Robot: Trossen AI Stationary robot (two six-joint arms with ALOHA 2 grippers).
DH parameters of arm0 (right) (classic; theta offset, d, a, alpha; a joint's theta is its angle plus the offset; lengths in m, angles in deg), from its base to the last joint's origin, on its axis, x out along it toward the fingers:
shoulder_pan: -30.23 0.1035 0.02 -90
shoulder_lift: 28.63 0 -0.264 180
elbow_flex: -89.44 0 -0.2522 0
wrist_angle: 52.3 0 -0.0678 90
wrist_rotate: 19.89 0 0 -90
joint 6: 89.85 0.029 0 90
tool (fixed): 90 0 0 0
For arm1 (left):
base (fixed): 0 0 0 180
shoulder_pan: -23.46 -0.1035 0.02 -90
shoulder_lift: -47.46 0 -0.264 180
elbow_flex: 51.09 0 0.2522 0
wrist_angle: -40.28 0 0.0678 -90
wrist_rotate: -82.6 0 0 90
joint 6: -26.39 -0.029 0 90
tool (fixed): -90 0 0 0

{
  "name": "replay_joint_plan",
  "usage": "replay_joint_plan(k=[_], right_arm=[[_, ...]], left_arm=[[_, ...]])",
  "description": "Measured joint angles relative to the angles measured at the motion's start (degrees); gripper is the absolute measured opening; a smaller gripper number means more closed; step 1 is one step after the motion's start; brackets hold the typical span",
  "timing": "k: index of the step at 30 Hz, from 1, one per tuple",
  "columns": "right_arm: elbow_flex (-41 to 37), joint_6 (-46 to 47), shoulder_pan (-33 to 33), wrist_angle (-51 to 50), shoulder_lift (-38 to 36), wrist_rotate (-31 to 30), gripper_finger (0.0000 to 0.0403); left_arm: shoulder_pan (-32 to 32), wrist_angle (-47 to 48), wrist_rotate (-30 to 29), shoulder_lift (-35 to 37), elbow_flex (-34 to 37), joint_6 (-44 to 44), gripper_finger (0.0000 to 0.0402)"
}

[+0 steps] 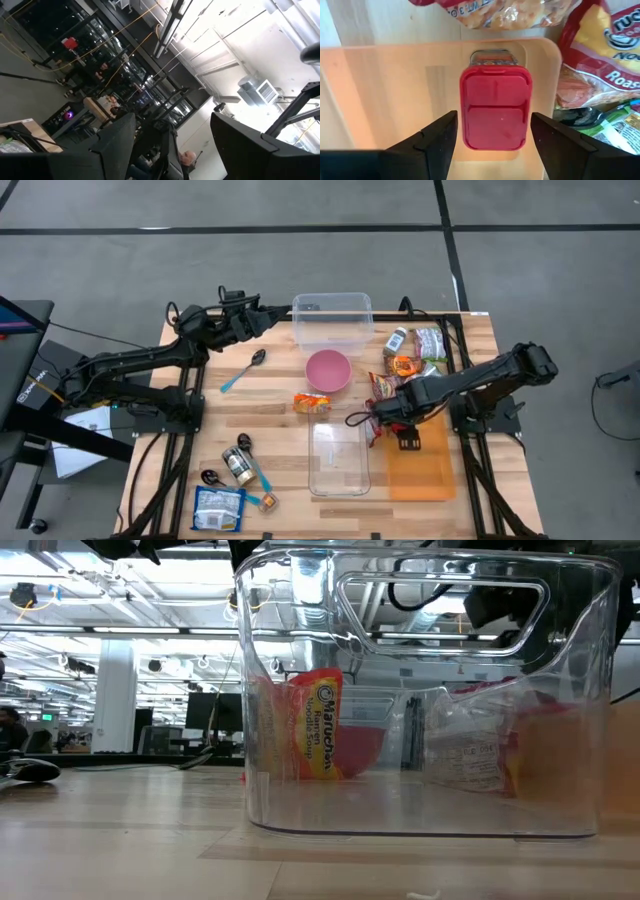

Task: Pick & Place Food Item
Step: Put the red seasoning can into the orange bin, then put the orange noodle pack into the top transparent bin

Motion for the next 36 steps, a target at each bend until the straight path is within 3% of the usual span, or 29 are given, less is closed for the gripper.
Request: replay_joint_plan(k=[8,17,22,27,36], right_arm=[[0.00,3.39,0.00,-1.70,-4.58,-3.32,0.0245],[0.00,14.43,0.00,2.29,-17.47,-5.44,0.0245],[0.00,22.30,1.04,6.36,-25.80,-10.96,0.0245],[0.02,28.33,4.23,12.98,-32.35,-20.19,0.0245],[0.04,29.11,7.67,21.75,-36.60,-34.26,0.0245]], left_arm=[[0.00,0.00,0.00,0.02,0.00,-0.15,0.0254],[0.00,0.01,0.03,0.02,0.00,-5.40,0.0254],[0.02,0.01,1.05,0.01,0.00,-11.69,0.0254],[0.00,0.90,2.19,0.02,0.01,-18.99,0.0254],[0.11,1.66,6.52,0.02,0.02,-22.64,0.0254]])
